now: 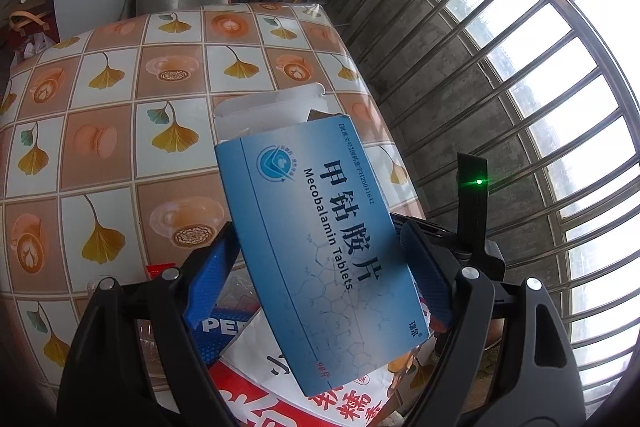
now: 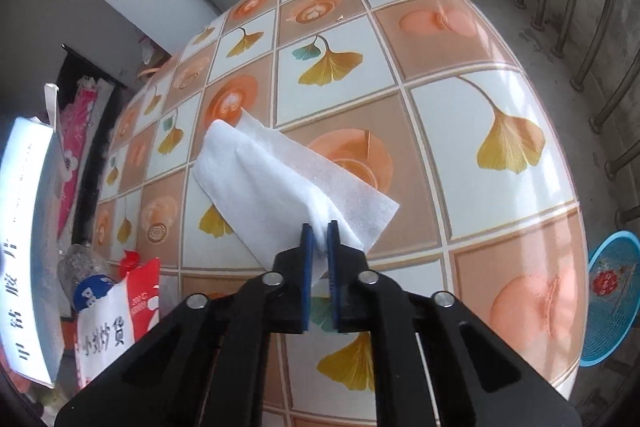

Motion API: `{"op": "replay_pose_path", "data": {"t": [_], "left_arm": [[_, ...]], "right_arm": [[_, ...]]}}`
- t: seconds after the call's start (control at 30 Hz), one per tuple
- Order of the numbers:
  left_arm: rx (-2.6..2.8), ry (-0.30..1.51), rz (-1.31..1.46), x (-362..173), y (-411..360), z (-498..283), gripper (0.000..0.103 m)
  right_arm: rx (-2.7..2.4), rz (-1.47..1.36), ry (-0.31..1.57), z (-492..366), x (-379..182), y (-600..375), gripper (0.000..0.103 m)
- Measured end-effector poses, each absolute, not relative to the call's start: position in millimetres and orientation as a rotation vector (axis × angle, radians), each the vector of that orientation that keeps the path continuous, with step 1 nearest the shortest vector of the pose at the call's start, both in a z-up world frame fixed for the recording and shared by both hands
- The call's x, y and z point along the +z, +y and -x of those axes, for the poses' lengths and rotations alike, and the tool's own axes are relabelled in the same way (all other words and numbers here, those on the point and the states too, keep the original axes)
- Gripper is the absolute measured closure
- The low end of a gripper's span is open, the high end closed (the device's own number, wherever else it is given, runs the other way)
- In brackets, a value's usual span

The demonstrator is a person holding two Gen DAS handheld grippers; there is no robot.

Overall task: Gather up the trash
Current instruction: 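Lift the tablets box with the left tool while the right tool carries the tissue to the wastebasket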

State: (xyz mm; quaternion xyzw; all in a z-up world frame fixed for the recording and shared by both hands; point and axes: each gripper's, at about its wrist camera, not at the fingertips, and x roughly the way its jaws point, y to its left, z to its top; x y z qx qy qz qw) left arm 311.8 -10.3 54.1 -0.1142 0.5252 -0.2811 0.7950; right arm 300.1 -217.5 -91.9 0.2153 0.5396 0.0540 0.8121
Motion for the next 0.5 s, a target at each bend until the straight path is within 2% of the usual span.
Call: {"op": "replay_pose_path", "data": {"t": [0.5], "left_arm": [[-0.627, 1.084, 0.253, 68, -12, -302, 0.025]], "right_arm": [[0.227, -0.649, 0.926, -263, -25, -242, 0.1]]}}
